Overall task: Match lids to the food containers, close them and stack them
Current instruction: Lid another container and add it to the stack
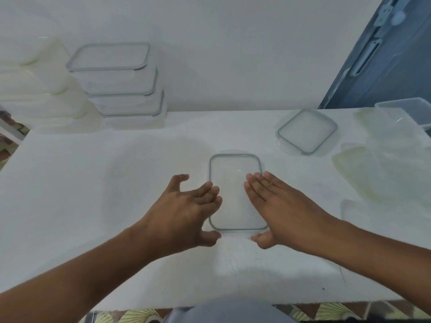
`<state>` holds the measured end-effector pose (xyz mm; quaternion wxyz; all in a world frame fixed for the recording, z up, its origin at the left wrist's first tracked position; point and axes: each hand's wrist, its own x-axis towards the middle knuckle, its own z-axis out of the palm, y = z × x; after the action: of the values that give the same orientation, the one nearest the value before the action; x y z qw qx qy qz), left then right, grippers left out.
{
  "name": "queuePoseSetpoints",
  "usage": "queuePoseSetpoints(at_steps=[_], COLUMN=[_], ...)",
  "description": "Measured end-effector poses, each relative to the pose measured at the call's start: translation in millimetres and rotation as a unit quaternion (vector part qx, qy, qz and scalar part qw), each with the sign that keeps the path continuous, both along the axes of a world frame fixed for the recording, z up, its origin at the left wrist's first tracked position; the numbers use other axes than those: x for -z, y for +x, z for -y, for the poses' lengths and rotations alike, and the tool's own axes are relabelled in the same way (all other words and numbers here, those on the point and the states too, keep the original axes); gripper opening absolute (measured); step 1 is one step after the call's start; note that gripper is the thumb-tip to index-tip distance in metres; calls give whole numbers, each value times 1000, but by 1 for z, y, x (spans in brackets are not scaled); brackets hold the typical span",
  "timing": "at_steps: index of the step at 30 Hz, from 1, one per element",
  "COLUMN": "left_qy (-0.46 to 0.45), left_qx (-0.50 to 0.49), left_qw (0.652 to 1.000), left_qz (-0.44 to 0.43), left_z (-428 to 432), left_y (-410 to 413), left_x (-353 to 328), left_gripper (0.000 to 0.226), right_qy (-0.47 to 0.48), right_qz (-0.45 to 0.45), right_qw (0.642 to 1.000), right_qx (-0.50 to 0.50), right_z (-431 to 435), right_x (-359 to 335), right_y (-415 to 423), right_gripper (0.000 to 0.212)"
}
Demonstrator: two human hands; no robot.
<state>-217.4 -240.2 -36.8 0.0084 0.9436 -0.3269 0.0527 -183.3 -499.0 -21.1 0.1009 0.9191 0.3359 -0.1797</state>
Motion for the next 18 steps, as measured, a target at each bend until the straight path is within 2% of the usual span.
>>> queuePoseSetpoints(at_steps=[3, 9, 11, 15, 18], left_qy=[-22, 41, 57, 57, 17], left_qx=[-11, -13, -12, 4, 8], left_qw=[1000, 998, 997, 998, 998], left_qz=[5, -54, -48, -36, -54], left_z=[-1, -4, -2, 5, 14], left_y=[-3, -2, -4, -11, -16], left_x=[5, -11, -15, -20, -22], left_gripper=[68, 85, 86, 81, 78], right_qy=[-1, 12, 31, -23, -23], right_qz=[18, 67, 48, -19, -27], right_qw=[1000, 996, 995, 993, 993], right_qx=[-13, -62, -82, -115, -114], right_z=[-3, 4, 8, 16, 28], right_x=[3, -1, -9, -26, -26], right_y=[-4, 4, 12, 32, 52], right_gripper=[102, 104, 105, 103, 86])
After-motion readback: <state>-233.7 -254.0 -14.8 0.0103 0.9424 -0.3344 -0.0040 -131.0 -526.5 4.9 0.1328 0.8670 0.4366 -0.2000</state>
